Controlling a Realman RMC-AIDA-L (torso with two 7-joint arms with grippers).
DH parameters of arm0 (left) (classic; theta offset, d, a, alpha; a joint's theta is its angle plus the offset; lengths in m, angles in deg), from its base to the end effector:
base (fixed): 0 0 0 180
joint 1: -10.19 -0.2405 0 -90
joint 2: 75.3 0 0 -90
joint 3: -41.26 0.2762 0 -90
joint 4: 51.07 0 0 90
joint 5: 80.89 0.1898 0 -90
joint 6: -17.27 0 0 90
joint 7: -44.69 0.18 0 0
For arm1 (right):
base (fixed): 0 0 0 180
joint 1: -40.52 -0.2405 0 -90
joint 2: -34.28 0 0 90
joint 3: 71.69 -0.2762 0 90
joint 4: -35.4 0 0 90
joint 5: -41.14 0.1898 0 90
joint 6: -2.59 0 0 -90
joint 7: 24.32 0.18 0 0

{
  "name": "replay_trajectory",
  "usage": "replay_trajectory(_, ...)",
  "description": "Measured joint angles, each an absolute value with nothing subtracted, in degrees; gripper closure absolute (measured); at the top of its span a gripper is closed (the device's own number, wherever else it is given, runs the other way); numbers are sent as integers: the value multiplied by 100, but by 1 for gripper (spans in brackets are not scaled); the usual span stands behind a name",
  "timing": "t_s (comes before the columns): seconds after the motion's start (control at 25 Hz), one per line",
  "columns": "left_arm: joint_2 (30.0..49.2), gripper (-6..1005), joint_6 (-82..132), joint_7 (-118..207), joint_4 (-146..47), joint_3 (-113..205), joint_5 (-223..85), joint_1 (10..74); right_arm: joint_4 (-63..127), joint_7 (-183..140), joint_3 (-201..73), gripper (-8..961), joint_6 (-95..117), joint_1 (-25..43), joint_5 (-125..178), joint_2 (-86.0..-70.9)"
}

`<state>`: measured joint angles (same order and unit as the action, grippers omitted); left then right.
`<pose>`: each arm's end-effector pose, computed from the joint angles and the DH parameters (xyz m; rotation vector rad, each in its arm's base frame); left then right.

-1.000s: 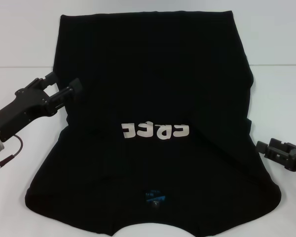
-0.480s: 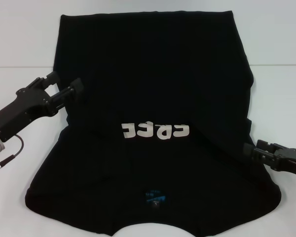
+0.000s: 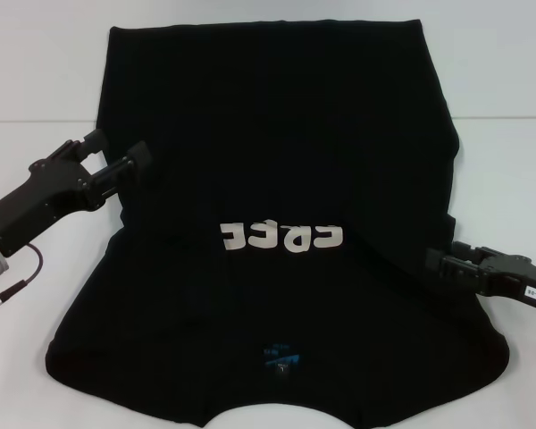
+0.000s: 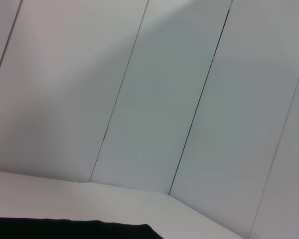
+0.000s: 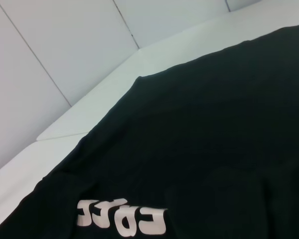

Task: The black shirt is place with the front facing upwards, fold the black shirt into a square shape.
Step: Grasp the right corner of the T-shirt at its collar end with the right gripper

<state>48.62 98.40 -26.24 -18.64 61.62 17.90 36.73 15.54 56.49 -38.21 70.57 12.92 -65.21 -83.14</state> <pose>-0.2773 0.3591 -0.0021 -2.0586 -0.7725 -1.0499 0.3259 0.3480 -0.0519 -2.2295 1.1634 0.7091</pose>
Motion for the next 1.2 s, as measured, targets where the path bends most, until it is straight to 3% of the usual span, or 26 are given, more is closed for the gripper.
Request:
replay_trajectory(0.88,4862,122,9860,-2546,-1844,6121,1790,3627,1924,5661,-3553,264,6898,947,-6520,-8520)
replay_trajectory(1.2,4867,122,9913,-2510,-1857,6112,1788,3569,1968,5734,-3410,265,7368,895,-6517,-8525)
